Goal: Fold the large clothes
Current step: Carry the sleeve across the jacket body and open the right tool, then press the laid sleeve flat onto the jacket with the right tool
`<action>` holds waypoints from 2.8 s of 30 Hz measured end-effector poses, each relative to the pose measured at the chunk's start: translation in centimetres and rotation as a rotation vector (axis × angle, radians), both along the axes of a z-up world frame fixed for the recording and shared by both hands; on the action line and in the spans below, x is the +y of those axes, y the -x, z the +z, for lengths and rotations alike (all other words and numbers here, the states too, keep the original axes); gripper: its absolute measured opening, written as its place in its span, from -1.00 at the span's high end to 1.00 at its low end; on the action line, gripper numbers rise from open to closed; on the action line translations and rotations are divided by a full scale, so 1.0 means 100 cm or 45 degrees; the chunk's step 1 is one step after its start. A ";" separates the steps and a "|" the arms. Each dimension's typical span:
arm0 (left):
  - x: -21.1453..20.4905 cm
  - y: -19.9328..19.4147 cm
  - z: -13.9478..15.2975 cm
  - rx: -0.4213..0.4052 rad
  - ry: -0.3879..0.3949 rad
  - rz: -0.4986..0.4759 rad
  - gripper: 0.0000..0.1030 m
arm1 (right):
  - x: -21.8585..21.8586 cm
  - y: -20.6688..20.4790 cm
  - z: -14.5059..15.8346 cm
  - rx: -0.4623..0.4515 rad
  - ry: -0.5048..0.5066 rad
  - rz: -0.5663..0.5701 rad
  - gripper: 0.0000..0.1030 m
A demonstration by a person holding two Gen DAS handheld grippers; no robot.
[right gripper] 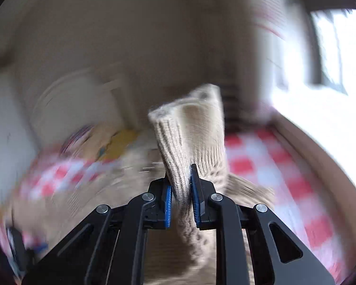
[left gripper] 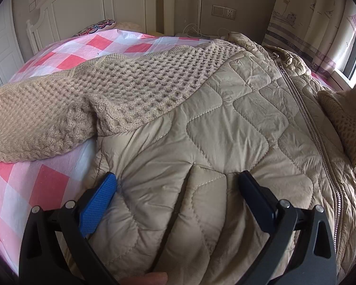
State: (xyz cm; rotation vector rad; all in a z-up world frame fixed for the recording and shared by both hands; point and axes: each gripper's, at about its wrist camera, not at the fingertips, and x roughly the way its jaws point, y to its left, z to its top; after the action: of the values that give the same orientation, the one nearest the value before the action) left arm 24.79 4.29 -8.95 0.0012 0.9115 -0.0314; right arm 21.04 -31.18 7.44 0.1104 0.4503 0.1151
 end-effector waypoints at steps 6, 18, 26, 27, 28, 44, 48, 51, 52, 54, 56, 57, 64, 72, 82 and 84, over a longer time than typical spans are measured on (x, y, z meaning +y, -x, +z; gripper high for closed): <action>0.003 0.000 0.000 -0.004 0.029 0.001 -0.96 | 0.139 0.058 0.005 -0.161 0.351 0.497 -0.88; 0.004 0.001 0.000 -0.006 0.035 0.004 -0.96 | -0.017 0.100 -0.085 0.317 0.582 -0.272 -0.37; 0.004 0.001 0.000 -0.004 0.030 0.004 -0.96 | -0.040 0.086 -0.122 0.418 0.767 -0.311 -0.35; 0.004 0.001 0.000 -0.004 0.029 0.004 -0.96 | -0.040 0.078 -0.123 0.411 0.787 -0.327 -0.28; 0.004 0.001 0.000 -0.004 0.029 0.004 -0.96 | -0.042 0.074 -0.122 0.396 0.801 -0.359 -0.17; 0.007 -0.001 0.000 -0.007 0.049 0.002 -0.96 | -0.072 0.076 -0.112 0.514 0.633 -0.470 -0.03; 0.005 -0.001 0.001 -0.004 0.031 0.005 -0.96 | -0.056 0.100 -0.077 0.366 0.530 -0.427 -0.02; 0.004 -0.001 0.001 -0.004 0.034 0.004 -0.96 | -0.045 0.104 -0.050 0.185 0.350 -0.345 -0.03; 0.005 -0.001 0.000 -0.005 0.036 0.004 -0.96 | -0.039 0.097 -0.049 0.176 0.353 -0.336 -0.03; 0.005 -0.001 0.001 -0.006 0.037 0.004 -0.96 | -0.027 0.076 -0.064 0.271 0.399 -0.300 -0.04; 0.005 -0.001 0.000 -0.005 0.036 0.003 -0.96 | -0.022 0.047 -0.105 0.520 0.471 -0.308 -0.15; 0.005 -0.001 0.000 -0.004 0.032 0.003 -0.96 | -0.022 0.041 -0.120 0.577 0.494 -0.298 -0.15; -0.001 -0.002 -0.002 0.007 -0.024 0.001 -0.96 | -0.012 0.039 -0.071 0.361 0.387 -0.340 -0.44; 0.003 0.006 0.002 0.017 -0.020 -0.061 -0.96 | -0.017 -0.040 -0.129 0.597 0.305 -0.300 -0.91; 0.190 0.086 0.041 -0.321 0.215 0.443 -0.95 | 0.009 0.030 -0.088 0.363 0.309 -0.204 -0.90; 0.226 0.102 0.044 -0.348 0.143 0.622 -0.94 | 0.013 0.032 -0.104 0.402 0.343 -0.210 -0.90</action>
State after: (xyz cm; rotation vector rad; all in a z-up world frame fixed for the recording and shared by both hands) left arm 14.59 26.92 -4.57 -0.3144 0.6164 0.3640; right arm 17.89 -29.91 -2.93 -0.1012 0.7651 -0.1281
